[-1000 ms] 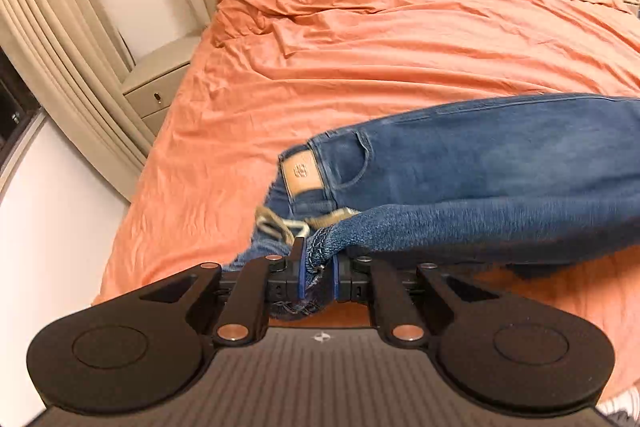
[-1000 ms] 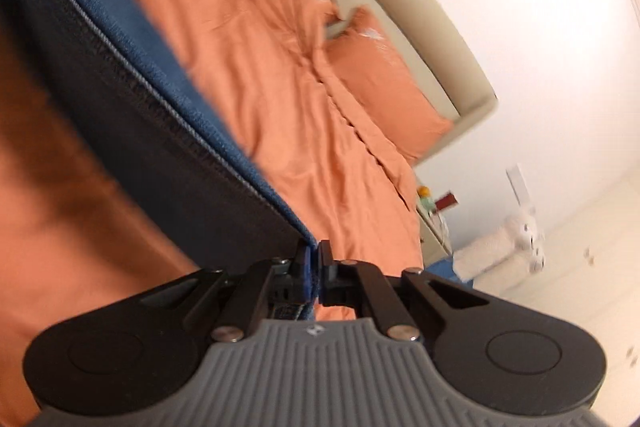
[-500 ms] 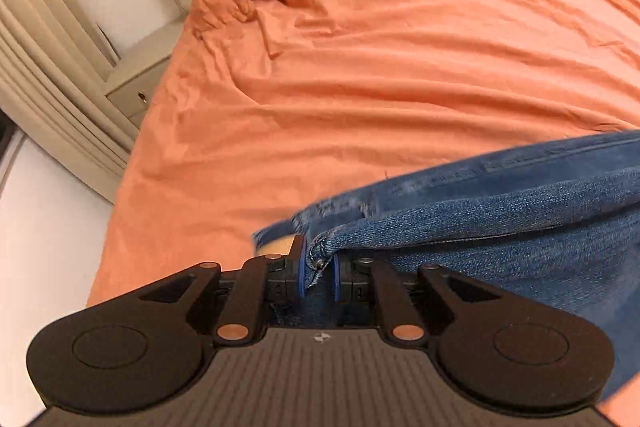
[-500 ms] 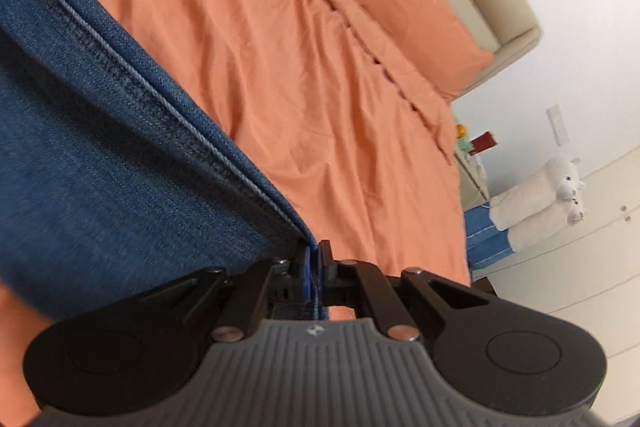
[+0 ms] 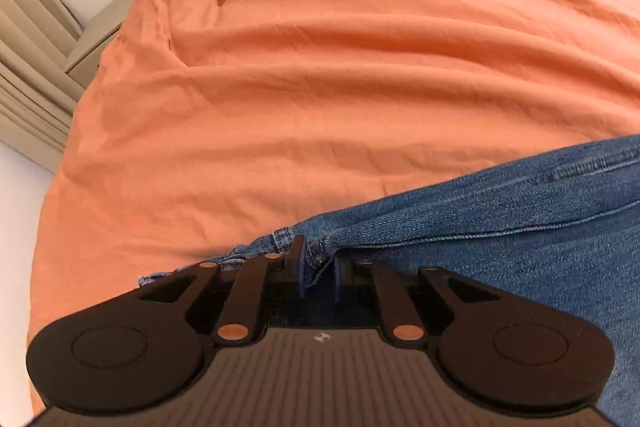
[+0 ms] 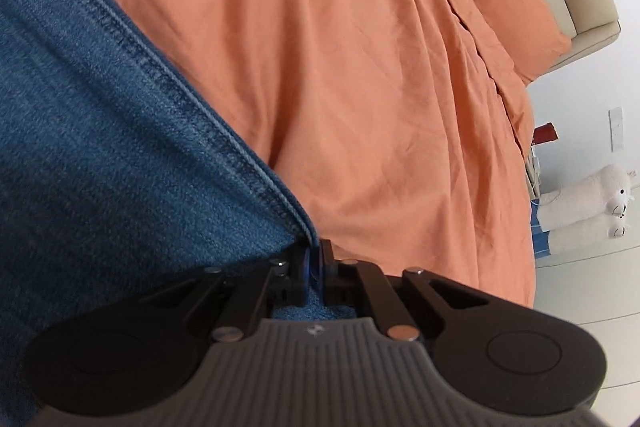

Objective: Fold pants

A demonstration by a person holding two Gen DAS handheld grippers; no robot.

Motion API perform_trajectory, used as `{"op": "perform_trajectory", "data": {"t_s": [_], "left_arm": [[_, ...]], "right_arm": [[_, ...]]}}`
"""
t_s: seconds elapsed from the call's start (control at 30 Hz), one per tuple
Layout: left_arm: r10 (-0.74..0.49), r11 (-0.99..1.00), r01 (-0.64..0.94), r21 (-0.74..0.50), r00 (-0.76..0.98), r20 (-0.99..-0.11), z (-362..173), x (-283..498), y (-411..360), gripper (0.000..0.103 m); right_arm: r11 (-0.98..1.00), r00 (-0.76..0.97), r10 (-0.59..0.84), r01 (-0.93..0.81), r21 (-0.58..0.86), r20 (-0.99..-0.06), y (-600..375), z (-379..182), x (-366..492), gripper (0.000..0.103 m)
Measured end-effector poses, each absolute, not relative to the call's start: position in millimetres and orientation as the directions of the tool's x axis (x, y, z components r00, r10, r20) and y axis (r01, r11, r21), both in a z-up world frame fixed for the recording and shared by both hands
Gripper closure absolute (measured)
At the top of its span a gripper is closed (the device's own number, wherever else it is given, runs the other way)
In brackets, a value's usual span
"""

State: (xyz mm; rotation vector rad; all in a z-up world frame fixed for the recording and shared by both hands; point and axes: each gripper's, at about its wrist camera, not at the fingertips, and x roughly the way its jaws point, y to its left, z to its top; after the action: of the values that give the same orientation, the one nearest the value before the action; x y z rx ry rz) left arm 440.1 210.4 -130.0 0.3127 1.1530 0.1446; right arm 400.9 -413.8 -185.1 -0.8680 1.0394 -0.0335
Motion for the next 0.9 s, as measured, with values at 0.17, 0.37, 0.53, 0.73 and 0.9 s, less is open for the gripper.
{"op": "perform_trajectory", "data": {"t_s": [0.17, 0.37, 0.53, 0.73, 0.9], "left_arm": [[0.283, 0.941, 0.017, 0.339, 0.511, -0.812, -104.0, 415.8, 200.7, 0.089], [0.272, 0.947, -0.010, 0.320, 0.553, -0.788, -86.8, 411.1, 201.1, 0.089], [0.296, 0.939, -0.004, 0.343, 0.513, -0.806, -106.8, 425.1, 196.0, 0.082], [0.293, 0.922, 0.069, 0.381, 0.518, -0.804, -102.1, 418.5, 191.1, 0.060], [0.236, 0.909, 0.125, 0.398, 0.631, -0.739, -71.7, 401.0, 172.4, 0.029]], "right_arm": [[0.687, 0.557, -0.419, -0.322, -0.651, -0.717, -417.0, -175.2, 397.0, 0.103], [0.726, 0.587, -0.423, -0.236, -0.646, -0.690, -422.4, -150.4, 386.6, 0.103], [0.710, 0.557, -0.461, -0.235, -0.664, -0.691, -414.4, -172.4, 396.1, 0.103], [0.742, 0.555, -0.447, -0.208, -0.638, -0.701, -417.1, -165.0, 389.5, 0.087], [0.756, 0.641, -0.381, -0.198, -0.624, -0.666, -391.9, -128.4, 376.7, 0.060]]}}
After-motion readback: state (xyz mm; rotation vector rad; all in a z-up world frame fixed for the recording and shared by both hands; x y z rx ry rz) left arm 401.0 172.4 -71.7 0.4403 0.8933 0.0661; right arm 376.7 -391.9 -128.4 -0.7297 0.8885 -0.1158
